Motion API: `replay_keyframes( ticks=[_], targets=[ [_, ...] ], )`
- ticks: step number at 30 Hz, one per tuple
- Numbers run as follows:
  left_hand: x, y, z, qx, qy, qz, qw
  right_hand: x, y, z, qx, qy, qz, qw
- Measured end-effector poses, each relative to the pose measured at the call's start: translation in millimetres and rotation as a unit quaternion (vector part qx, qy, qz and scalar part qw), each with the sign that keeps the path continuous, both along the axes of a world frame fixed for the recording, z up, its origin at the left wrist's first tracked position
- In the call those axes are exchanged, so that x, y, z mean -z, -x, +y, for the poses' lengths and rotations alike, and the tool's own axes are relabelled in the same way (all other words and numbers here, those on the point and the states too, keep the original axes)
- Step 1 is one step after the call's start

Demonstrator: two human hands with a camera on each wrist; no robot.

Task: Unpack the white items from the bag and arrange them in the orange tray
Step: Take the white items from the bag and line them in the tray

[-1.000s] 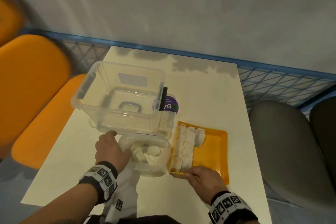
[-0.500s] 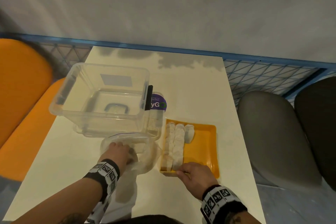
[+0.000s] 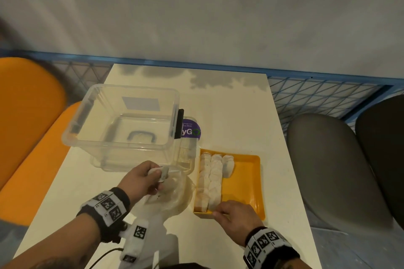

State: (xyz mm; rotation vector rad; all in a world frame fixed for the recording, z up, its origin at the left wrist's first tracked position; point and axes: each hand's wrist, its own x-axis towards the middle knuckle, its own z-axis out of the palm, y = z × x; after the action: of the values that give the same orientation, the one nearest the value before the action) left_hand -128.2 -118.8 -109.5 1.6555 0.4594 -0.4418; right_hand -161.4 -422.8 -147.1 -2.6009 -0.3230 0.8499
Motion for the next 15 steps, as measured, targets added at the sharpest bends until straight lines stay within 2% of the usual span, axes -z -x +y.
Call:
replay_keyframes(
  ticks=[3,6,8,11,15],
  targets=[
    [-7,-3,-11,-0.003,0.111,0.020,0.994,-2,-1,1,0.008,-0.005,0.010,1.000],
    [-6,-7,-25,0.024,0.158,0.033,0.987,-6,-2,1,0.021,-0.013,0.010,1.000],
    [-7,-8,-35,0.052,0.146,0.033,0.987,-12,-5,3,0.038,-0.025,-0.002,0.999],
    [-9,-11,-54,0.096,0.128,0.031,0.987,-27,-13,7,0.098,-0.102,-0.035,0.989],
    [-14,-15,-74,0.172,0.065,-0.012,0.983,-55,-32,23,0.212,-0.243,-0.013,0.946]
  ],
)
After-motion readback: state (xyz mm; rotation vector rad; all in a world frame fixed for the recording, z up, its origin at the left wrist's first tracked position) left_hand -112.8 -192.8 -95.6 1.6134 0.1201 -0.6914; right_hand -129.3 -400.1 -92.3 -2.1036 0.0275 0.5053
